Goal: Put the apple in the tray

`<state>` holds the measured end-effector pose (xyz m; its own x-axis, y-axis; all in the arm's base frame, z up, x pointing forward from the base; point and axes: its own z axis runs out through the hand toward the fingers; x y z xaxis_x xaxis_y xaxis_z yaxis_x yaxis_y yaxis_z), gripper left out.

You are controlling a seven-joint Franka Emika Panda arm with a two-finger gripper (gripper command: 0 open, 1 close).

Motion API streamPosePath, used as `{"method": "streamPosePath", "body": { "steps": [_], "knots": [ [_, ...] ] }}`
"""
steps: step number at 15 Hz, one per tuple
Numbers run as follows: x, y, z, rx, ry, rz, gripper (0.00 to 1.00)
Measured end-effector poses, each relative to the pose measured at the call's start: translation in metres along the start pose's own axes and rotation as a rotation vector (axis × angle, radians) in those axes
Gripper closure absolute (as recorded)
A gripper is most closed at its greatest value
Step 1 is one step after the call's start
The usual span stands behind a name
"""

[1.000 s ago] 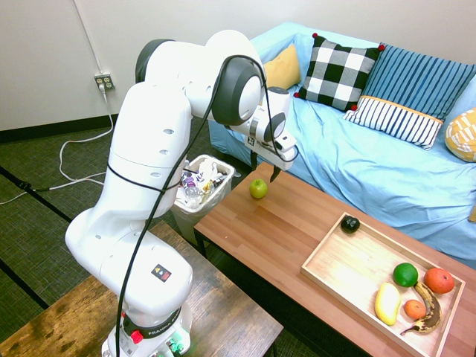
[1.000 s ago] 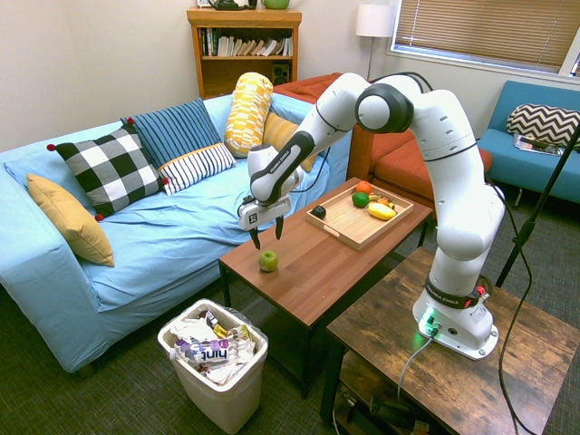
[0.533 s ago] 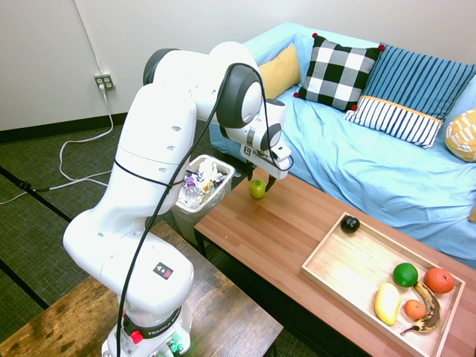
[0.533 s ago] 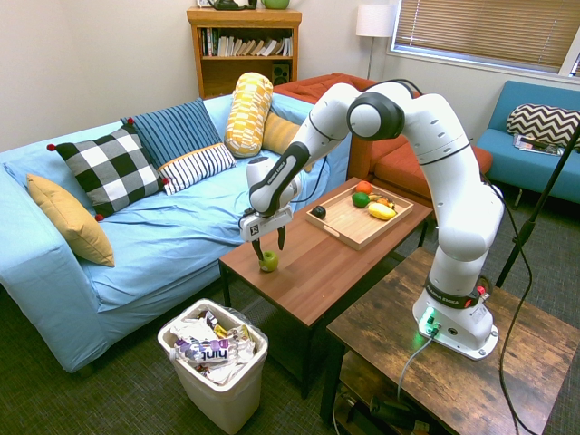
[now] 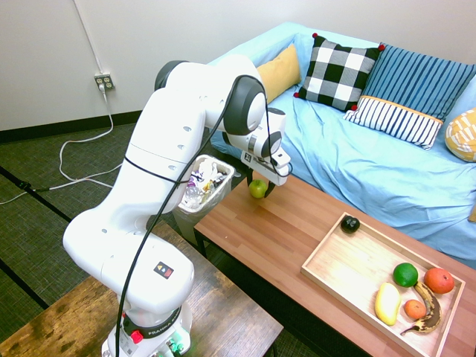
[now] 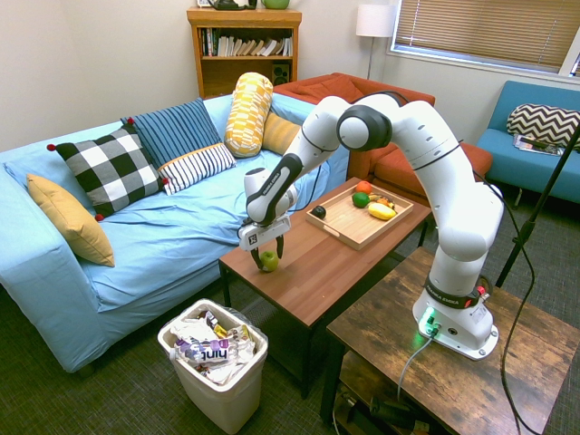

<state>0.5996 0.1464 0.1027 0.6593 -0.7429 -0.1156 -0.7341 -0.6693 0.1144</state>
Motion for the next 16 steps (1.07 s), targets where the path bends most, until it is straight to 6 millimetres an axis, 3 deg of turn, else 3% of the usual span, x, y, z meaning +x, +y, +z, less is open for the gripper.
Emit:
{"method": "streamPosePath", "body": {
  "steps": [6, 8, 10, 12, 14, 16],
  "knots": [
    [-0.001, -0.005, 0.003, -0.011, -0.012, 0.002, 1.00],
    [0.003, -0.005, -0.007, -0.001, -0.003, 0.003, 1.00],
    [0.016, 0.000, -0.036, 0.021, 0.020, 0.012, 1.00],
    [0.043, 0.020, -0.078, 0.039, 0.043, 0.029, 1.00],
    [0.081, 0.055, -0.118, 0.055, 0.065, 0.077, 1.00],
    [0.121, 0.104, -0.146, 0.072, 0.078, 0.136, 1.00]
  ]
}}
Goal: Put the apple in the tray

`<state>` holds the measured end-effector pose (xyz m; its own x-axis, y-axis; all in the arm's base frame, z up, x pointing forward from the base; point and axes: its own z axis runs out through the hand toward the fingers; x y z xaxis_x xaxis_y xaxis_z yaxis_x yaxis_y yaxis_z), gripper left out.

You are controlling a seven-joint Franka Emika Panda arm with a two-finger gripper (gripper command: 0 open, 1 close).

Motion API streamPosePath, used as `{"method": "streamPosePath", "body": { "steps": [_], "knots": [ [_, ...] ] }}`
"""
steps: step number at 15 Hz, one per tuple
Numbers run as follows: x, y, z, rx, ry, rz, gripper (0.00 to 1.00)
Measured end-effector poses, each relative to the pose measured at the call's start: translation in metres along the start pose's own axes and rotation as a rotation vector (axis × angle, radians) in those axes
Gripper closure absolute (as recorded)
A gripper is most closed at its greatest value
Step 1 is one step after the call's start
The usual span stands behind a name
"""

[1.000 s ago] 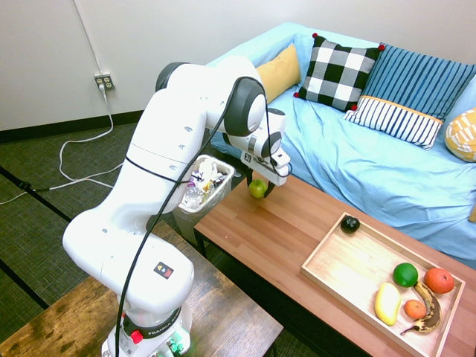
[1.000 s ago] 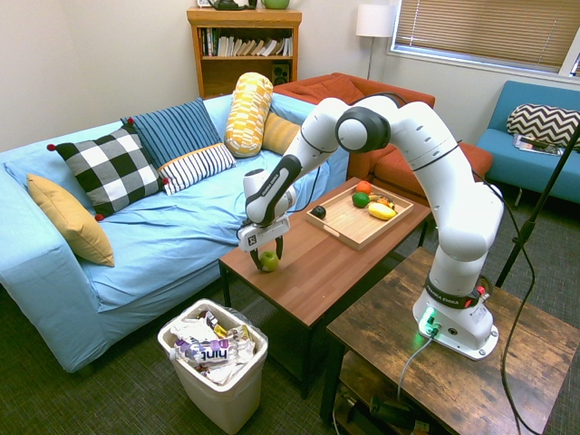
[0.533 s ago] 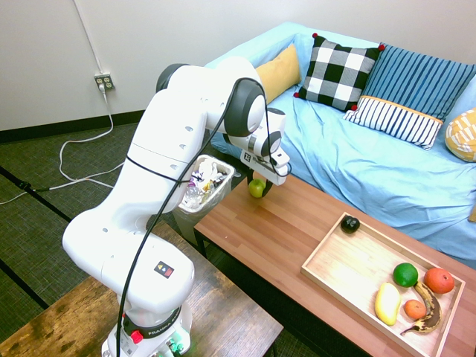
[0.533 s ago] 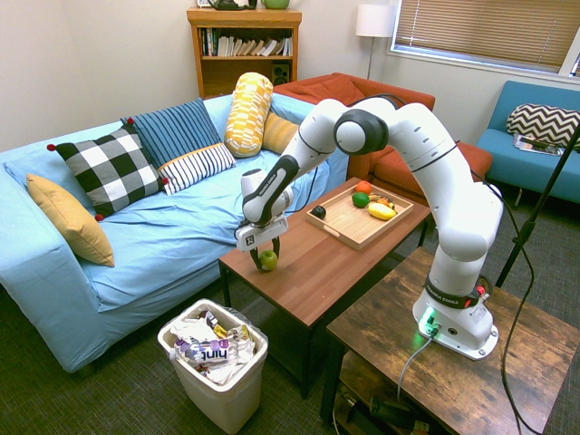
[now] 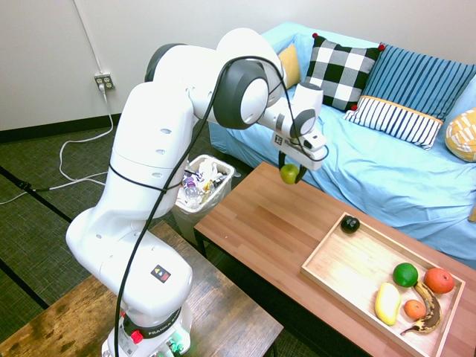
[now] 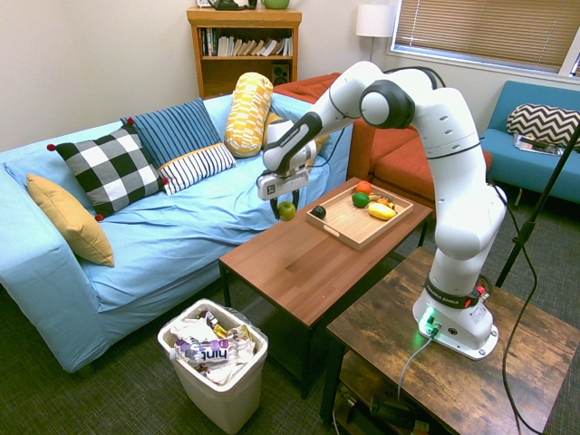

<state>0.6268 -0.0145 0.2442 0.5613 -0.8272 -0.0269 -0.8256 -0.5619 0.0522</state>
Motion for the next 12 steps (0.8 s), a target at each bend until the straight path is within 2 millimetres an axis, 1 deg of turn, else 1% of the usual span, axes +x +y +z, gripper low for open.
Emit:
{"method": "streamPosePath", "body": {
  "steps": [2, 3, 5, 7, 9, 10, 12],
  "knots": [
    [0.052, 0.055, -0.018, 0.011, -0.010, 0.069, 1.00],
    [0.077, 0.080, -0.024, 0.018, -0.014, 0.102, 1.00],
    [0.116, 0.125, -0.024, 0.019, -0.016, 0.163, 1.00],
    [0.144, 0.161, -0.010, 0.003, -0.026, 0.225, 1.00],
    [0.168, 0.187, 0.014, -0.019, -0.030, 0.282, 1.00],
    [0.181, 0.198, 0.030, -0.029, -0.036, 0.311, 1.00],
    [0.200, 0.209, 0.061, -0.041, -0.057, 0.348, 1.00]
  ]
}}
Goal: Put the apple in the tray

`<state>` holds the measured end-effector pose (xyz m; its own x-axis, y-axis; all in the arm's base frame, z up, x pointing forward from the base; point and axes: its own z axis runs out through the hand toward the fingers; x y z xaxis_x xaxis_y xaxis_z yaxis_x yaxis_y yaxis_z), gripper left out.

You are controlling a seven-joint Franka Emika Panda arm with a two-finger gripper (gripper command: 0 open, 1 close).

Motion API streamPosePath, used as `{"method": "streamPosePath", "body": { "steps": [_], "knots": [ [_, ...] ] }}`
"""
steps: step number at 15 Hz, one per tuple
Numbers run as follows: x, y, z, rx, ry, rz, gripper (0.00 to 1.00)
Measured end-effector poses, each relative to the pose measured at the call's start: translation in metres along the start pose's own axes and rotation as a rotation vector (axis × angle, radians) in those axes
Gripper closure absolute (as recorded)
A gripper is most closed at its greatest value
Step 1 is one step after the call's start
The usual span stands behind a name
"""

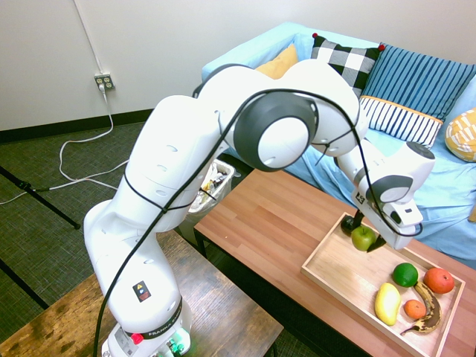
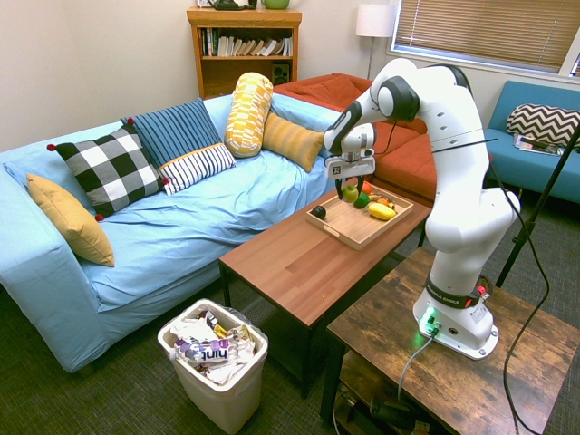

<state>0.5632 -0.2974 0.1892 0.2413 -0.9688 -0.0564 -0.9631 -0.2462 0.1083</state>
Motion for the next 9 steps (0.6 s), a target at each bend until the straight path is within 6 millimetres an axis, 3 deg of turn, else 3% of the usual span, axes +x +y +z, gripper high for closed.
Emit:
{"method": "streamPosePath", "body": {
  "steps": [4, 9],
  "knots": [
    [0.017, -0.007, 0.040, -0.019, -0.022, 0.025, 1.00],
    [0.027, -0.006, 0.071, -0.037, -0.042, 0.030, 1.00]
  ]
}}
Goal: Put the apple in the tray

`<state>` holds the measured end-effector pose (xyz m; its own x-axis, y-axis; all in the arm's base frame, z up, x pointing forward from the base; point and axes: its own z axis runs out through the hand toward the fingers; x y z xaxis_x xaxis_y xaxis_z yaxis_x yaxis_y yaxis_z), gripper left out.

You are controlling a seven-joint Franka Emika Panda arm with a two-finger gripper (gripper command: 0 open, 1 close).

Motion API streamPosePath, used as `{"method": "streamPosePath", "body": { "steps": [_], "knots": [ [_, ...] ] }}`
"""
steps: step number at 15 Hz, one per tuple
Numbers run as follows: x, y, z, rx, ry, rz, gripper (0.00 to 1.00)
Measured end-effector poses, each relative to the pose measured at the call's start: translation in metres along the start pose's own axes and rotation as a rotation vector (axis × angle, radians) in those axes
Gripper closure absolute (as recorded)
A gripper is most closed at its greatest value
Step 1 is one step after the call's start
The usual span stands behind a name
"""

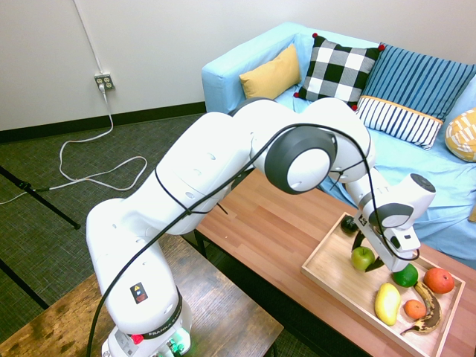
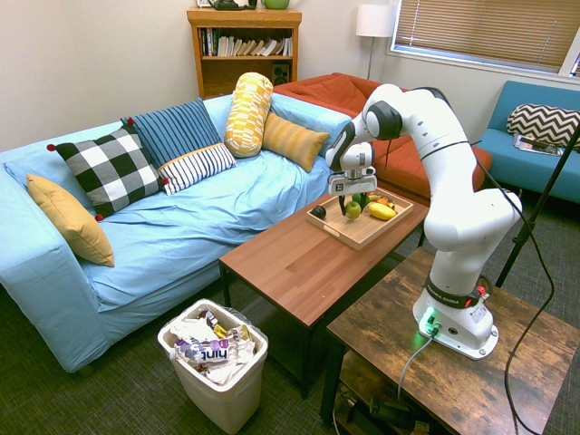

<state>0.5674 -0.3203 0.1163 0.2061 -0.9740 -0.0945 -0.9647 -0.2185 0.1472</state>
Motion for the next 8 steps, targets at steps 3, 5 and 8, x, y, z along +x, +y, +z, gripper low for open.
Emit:
{"method": "streamPosePath", "body": {
  "steps": [3, 5, 8],
  "knots": [
    [0.0022, 0.0012, 0.0109, -0.005, -0.012, 0.001, 1.00],
    [0.0028, -0.0002, 0.0110, -0.005, -0.012, 0.000, 0.00],
    [0.0032, -0.0018, 0.0099, -0.002, -0.015, 0.001, 0.00]
  ]
}}
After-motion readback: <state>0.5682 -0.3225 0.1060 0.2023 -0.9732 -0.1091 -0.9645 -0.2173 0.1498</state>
